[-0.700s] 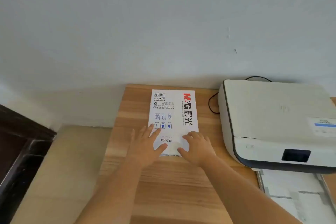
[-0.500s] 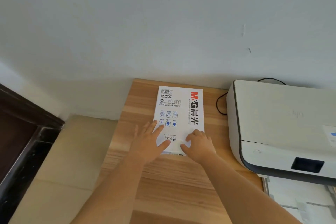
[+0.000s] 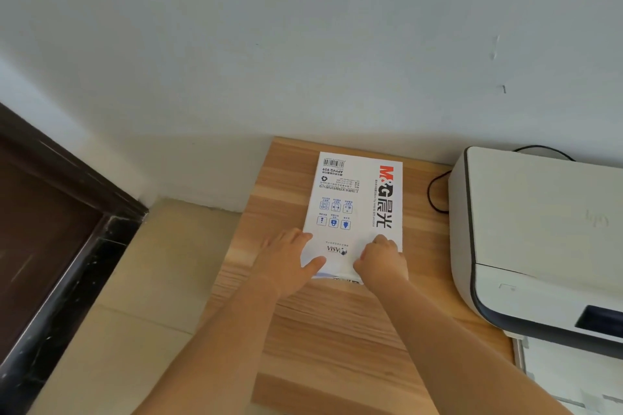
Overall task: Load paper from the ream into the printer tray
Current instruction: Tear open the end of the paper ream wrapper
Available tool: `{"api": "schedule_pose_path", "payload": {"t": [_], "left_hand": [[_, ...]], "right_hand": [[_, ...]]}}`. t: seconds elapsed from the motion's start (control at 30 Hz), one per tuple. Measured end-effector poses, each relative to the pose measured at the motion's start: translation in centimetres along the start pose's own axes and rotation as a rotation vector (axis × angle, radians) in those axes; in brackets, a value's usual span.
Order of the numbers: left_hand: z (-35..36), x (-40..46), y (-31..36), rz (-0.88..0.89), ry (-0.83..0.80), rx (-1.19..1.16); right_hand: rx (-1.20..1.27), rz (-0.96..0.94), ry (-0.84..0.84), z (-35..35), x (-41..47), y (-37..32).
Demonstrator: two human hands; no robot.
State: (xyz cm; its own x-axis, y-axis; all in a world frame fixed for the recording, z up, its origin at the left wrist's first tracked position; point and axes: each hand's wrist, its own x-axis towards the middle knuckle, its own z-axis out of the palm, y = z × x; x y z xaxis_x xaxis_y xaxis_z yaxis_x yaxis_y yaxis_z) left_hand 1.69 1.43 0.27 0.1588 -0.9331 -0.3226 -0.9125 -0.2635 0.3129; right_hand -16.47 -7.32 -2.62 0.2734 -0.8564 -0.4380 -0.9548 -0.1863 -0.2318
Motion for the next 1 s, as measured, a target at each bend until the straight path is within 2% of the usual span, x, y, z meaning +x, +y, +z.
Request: {"api": "schedule_pose_path", "payload": {"t": [0.17, 0.3, 0.5, 0.63, 0.8, 1.0], "left_hand": [[-0.1, -0.1, -0.1, -0.006, -0.04, 0.014], [-0.3, 0.0, -0.1, -0.012, -0.05, 0.009], [-0.8, 0.4, 0.3, 0.027, 0.029, 0.062], [-0.7, 0.3, 0.5, 0.047, 0.047, 0.101], [-0.4, -0.4, 0.2, 0.053, 0.023, 0.116], [-0.6, -1.6, -0.9, 0.029, 0.027, 0.113]], "right_hand": [[0.024, -0.076, 0.03, 0.3, -0.2, 0.2], [-0.049, -0.218, 0.097, 0.9, -1.4, 0.7], [-0.11, -0.373, 0.197, 2.3, -3.7, 1.9], [0.039, -0.295, 0.322, 3.2, -4.2, 2.0], [-0.026, -0.096, 0.223, 2.1, -2.5, 0.9], [-0.033, -0.106, 0.222, 2.6, -2.4, 0.7]]}}
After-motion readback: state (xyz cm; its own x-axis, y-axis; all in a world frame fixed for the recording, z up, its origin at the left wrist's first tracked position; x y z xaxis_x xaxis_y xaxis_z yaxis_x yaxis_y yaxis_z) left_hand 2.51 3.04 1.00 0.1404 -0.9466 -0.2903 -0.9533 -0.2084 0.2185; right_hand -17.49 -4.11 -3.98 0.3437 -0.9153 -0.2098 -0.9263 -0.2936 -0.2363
